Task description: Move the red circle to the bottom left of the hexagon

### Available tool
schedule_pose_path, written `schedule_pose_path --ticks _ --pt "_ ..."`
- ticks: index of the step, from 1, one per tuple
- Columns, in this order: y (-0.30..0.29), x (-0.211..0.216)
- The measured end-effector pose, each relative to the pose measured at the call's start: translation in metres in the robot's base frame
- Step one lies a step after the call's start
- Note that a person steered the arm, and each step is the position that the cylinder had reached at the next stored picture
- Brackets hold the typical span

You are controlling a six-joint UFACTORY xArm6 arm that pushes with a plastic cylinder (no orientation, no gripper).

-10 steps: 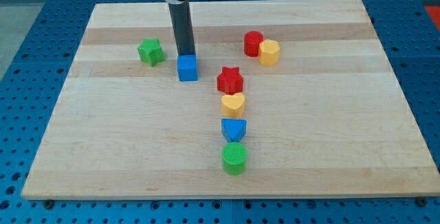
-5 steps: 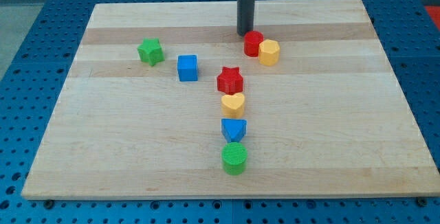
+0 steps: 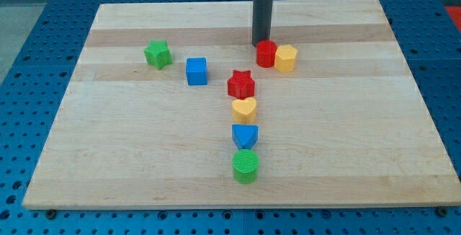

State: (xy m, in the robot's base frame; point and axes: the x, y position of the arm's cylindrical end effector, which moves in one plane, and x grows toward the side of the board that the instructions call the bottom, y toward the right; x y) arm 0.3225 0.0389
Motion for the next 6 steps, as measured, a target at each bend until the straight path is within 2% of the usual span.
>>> schedule_pose_path --ticks 4,6 --pt "0.001 0.043" --pt "0.007 0.046"
